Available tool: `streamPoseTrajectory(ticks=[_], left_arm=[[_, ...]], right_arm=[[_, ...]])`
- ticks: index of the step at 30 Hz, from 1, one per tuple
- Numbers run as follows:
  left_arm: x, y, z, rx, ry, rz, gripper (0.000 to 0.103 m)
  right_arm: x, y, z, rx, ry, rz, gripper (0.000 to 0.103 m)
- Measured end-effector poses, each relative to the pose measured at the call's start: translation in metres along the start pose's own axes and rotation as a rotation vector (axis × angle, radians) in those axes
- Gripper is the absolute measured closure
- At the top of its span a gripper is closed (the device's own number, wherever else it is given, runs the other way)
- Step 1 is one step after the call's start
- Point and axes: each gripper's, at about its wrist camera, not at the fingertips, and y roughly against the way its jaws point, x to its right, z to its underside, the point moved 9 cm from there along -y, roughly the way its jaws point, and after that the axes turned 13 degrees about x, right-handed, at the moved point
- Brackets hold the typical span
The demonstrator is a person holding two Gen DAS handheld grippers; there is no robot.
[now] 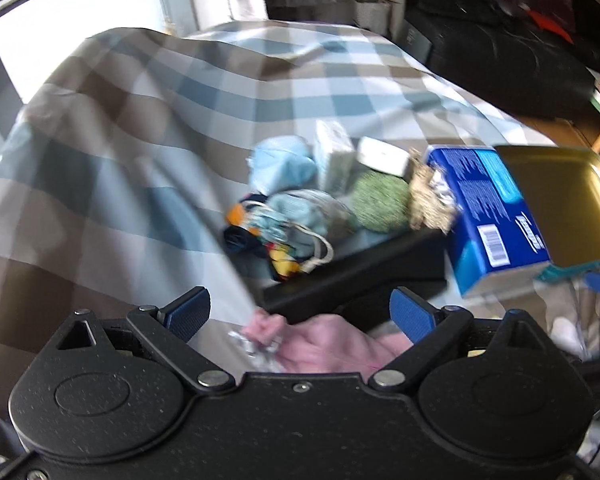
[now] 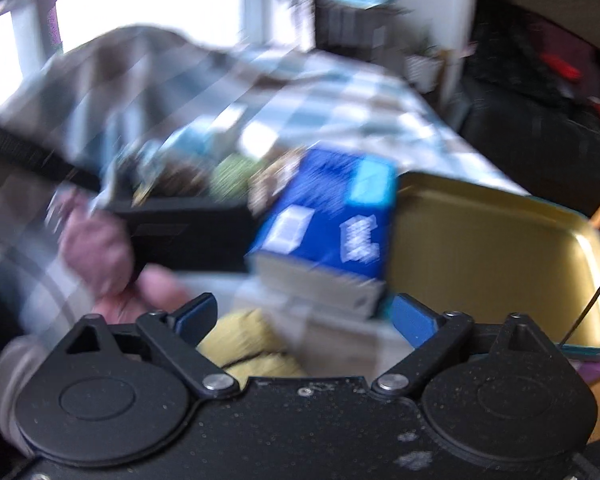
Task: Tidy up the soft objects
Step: 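Grasp the pink sock bundle with left tool while right tool grasps yellow towel bundle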
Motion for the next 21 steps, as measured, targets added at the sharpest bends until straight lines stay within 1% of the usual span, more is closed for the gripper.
streamPoseTrajectory(ticks=[4,8,11,15,17,20,21], left_arm=[[0.014,-0.004,0.013,-0.043,-0.056,0.026,0.01],[0.025,-0.009,0.025,-0.073,-0.1,0.035,0.011],[0.026,-0.01,0.029,-0.082,-0.131,0.017,0.011],[0.026,-0.01,0.03,-0.081,-0.136,0.017,0.012],[0.024,-0.007,0.028,-0.075,-0.126,0.017,0.014],[0.018,-0.003,0.024,-0.062,-0.131,-0.003,0.015],[0.017,-0.003,0.024,-0.063,-0.141,-0.003,0.015]], right_arm=[[-0.025,-0.001,0.021,-0.041,0.112,-0.048,0.011],[-0.032,0.0,0.032,-0.058,0.155,-0.05,0.011],[-0.03,-0.006,0.033,-0.072,0.156,-0.042,0.011],[-0.031,-0.013,0.037,-0.091,0.171,-0.05,0.011],[-0.034,-0.014,0.041,-0.098,0.195,-0.06,0.011],[-0.042,-0.013,0.047,-0.106,0.247,-0.073,0.011],[-0.044,-0.014,0.05,-0.114,0.264,-0.072,0.015]])
